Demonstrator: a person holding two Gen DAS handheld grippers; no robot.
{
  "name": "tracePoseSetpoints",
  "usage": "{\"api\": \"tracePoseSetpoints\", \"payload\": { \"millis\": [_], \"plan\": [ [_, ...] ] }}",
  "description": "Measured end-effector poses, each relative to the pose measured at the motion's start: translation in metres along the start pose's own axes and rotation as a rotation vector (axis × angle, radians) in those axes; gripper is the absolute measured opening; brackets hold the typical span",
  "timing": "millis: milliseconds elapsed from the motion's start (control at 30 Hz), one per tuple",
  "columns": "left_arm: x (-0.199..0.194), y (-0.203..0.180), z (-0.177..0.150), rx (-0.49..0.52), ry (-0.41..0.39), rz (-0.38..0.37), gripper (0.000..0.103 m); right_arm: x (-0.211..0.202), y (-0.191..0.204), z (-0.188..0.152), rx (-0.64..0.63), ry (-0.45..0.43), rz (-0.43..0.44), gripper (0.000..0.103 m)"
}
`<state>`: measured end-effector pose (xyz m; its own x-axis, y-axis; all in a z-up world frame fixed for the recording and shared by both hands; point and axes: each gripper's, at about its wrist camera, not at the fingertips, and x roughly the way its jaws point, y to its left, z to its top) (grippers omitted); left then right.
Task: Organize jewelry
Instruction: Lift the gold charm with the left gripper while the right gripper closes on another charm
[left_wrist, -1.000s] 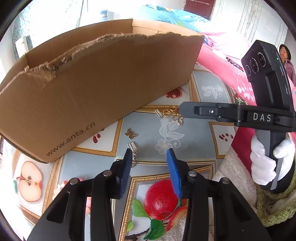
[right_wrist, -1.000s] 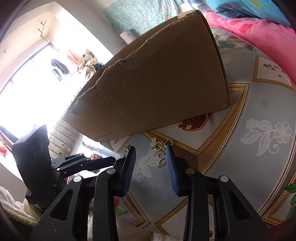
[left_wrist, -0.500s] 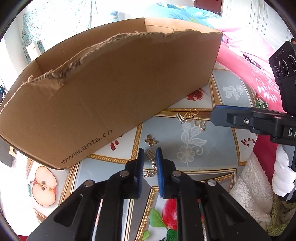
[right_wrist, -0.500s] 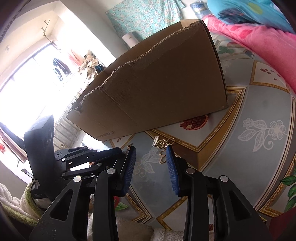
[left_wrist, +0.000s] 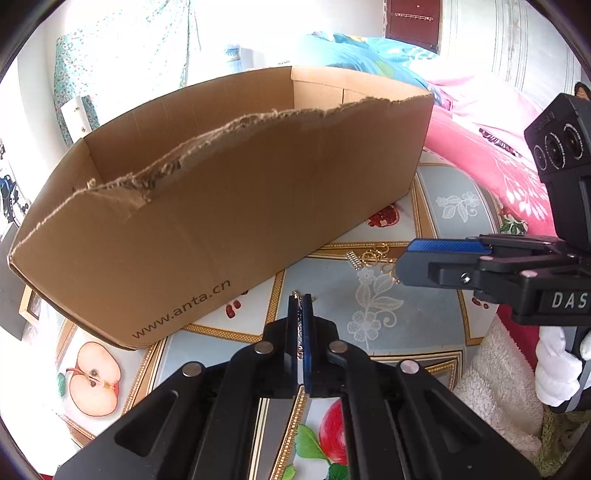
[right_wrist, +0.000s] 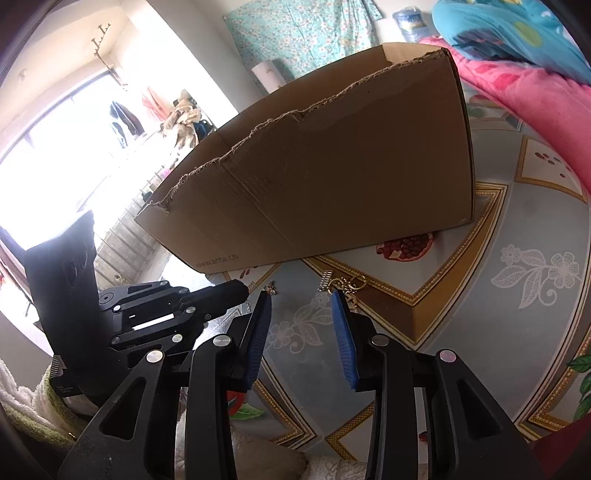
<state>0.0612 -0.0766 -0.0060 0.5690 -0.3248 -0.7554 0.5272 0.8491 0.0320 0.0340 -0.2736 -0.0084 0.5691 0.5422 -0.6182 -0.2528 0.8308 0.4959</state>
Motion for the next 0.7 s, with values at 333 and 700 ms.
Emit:
{"api": "tracePoseSetpoints", "payload": {
  "millis": [333,700],
  "plan": [
    [-0.034,0.029,0.005,-0.089,-0.120,-0.017,0.001,0.017,0.031,0.003,-0.145,0.007,-0.056,0.034],
    [-0.041,0.053,-0.006,-0.155,-0.142,-0.042,0.001,0.059,0.065,0.004,-0.371,0.044,-0.214,0.024]
  ]
}}
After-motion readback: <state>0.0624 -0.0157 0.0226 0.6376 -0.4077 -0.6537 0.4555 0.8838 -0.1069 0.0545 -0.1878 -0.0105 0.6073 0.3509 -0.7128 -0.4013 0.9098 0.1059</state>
